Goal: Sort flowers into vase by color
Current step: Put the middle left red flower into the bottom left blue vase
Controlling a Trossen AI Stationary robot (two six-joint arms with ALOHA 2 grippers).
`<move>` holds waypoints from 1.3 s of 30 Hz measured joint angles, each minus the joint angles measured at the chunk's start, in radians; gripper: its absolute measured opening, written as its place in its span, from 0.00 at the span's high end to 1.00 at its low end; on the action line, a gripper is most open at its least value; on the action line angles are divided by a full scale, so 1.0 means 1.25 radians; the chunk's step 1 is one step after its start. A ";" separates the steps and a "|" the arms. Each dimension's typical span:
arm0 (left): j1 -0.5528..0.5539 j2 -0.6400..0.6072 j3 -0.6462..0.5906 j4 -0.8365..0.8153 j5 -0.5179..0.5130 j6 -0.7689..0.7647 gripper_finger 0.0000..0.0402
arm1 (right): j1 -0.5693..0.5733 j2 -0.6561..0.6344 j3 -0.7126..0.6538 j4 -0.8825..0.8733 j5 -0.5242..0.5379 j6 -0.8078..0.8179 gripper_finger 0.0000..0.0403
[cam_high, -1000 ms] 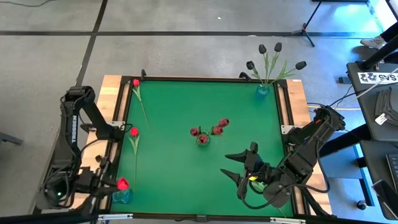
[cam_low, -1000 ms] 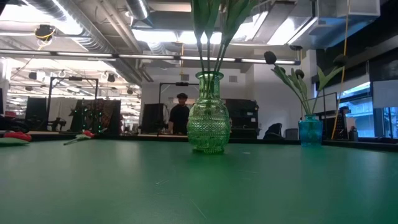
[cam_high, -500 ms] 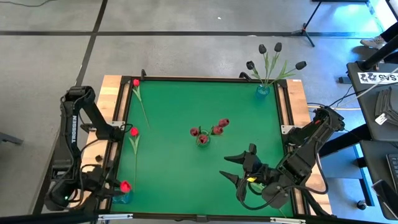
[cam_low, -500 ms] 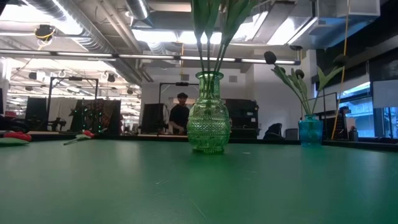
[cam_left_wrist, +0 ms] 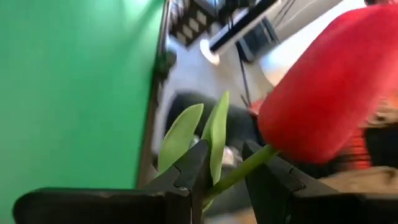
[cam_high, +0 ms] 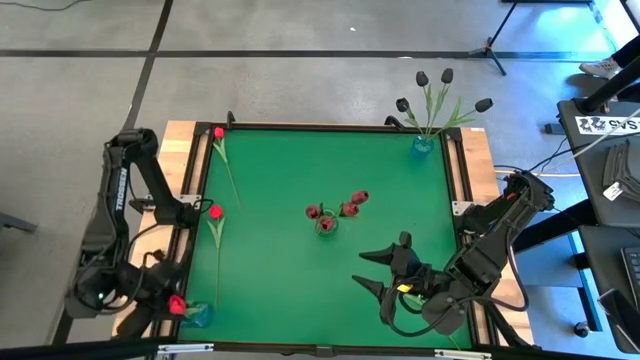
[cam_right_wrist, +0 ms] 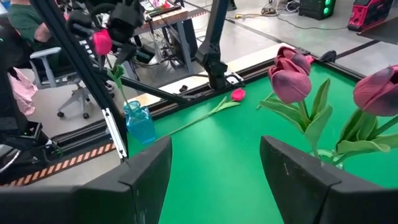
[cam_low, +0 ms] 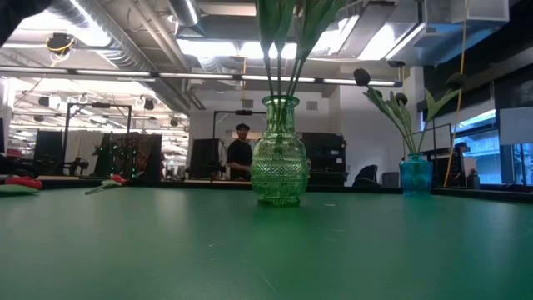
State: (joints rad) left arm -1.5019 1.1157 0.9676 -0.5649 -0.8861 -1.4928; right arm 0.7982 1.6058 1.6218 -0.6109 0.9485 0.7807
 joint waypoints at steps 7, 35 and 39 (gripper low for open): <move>0.006 -0.030 0.000 -0.009 0.120 -0.232 0.76 | 0.000 0.000 0.000 0.020 0.000 -0.026 0.40; 0.088 -0.032 0.000 -0.183 0.223 -0.385 0.63 | 0.000 0.000 0.000 0.009 -0.042 -0.061 0.40; 0.088 -0.032 0.000 -0.181 0.254 -0.437 0.60 | 0.000 0.000 0.000 0.006 -0.042 -0.061 0.40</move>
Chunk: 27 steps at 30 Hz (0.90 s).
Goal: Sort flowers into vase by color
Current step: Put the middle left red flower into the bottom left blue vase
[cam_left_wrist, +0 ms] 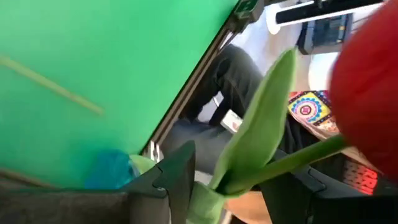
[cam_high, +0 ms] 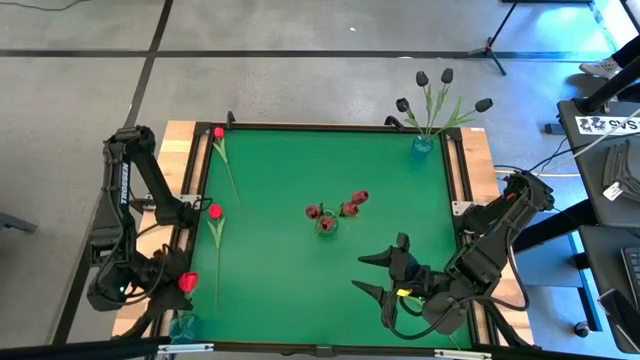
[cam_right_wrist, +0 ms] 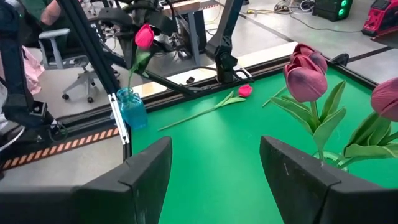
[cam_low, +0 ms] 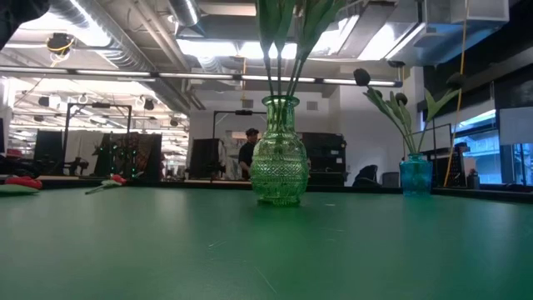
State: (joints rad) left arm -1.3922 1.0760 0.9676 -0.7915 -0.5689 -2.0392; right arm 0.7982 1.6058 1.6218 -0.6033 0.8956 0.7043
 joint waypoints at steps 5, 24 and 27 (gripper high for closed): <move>0.000 0.000 0.000 0.018 0.084 -0.078 0.57 | 0.001 0.000 0.000 -0.022 -0.021 -0.003 0.40; -0.052 -0.026 0.104 -0.102 0.099 -0.143 0.56 | 0.000 0.000 0.000 -0.065 -0.020 0.015 0.40; -0.057 -0.016 0.103 -0.126 0.100 -0.147 0.56 | 0.000 0.000 0.000 -0.064 -0.019 0.019 0.40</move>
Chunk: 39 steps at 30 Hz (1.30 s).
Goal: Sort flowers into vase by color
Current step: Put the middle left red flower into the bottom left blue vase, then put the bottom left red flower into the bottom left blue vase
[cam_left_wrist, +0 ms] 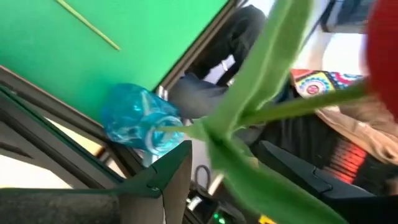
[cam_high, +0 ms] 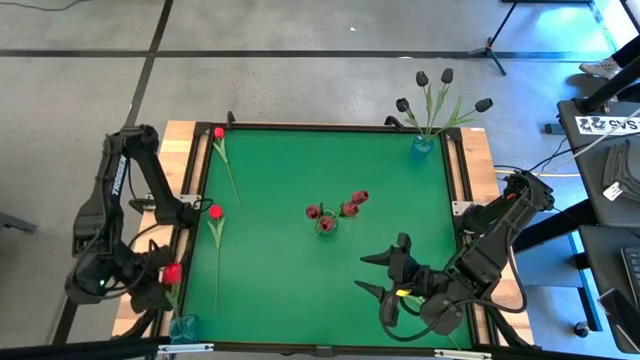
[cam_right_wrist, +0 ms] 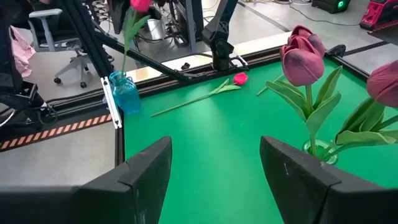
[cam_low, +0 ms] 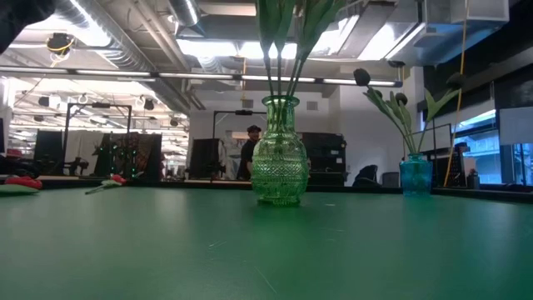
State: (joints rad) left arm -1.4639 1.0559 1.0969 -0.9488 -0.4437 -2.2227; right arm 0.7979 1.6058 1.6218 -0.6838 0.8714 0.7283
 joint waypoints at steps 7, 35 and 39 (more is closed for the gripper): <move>-0.014 0.035 -0.001 0.019 0.026 -0.030 0.56 | 0.000 0.000 0.000 0.001 0.000 0.006 0.40; -0.156 0.045 0.058 -0.152 0.065 -0.210 0.56 | 0.000 0.000 0.000 0.001 -0.022 0.023 0.40; -0.165 0.045 0.100 -0.342 0.053 -0.221 0.56 | 0.000 0.000 0.000 0.002 -0.016 0.024 0.40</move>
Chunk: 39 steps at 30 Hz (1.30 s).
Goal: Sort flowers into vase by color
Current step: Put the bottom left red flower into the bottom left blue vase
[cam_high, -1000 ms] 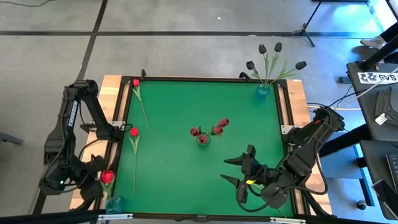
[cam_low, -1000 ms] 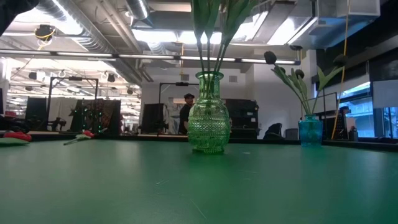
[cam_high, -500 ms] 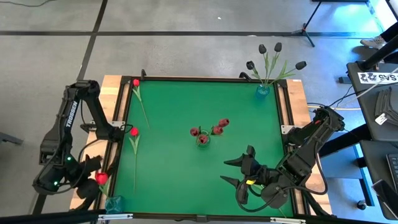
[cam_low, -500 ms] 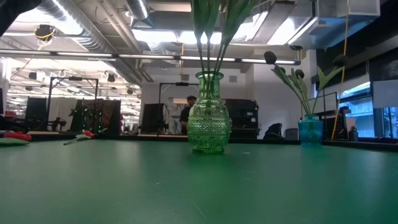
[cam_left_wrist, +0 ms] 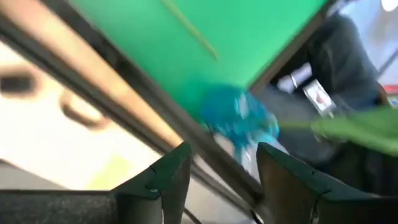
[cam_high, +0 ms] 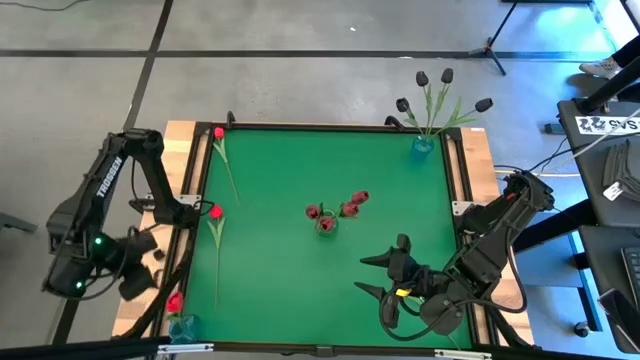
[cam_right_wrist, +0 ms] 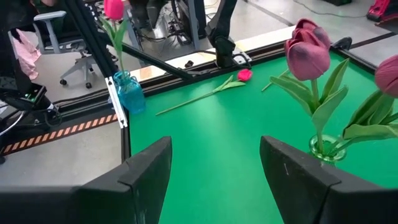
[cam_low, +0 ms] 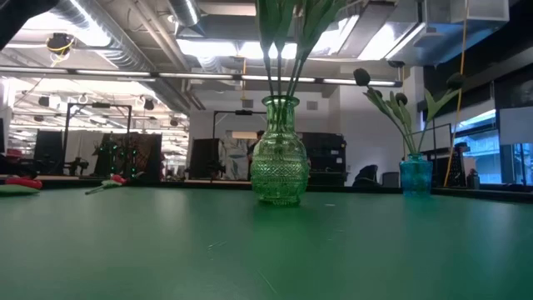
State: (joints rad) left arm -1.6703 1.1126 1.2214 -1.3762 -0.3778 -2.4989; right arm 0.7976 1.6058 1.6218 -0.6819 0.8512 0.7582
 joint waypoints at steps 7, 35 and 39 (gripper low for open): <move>0.003 -0.016 0.010 -0.148 -0.110 0.080 0.56 | 0.000 0.000 0.000 0.002 0.012 0.000 0.40; 0.734 -0.063 -0.302 -0.083 -0.031 0.339 0.56 | -0.022 0.000 0.000 -0.001 -0.030 -0.003 0.40; 0.803 -0.061 -0.418 0.094 -0.006 0.351 0.56 | -0.013 0.011 0.000 -0.003 -0.028 -0.009 0.40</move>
State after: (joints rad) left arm -0.6666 1.0359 0.6990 -1.2587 -0.3853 -2.0595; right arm 0.7811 1.6190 1.6218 -0.6861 0.8164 0.7471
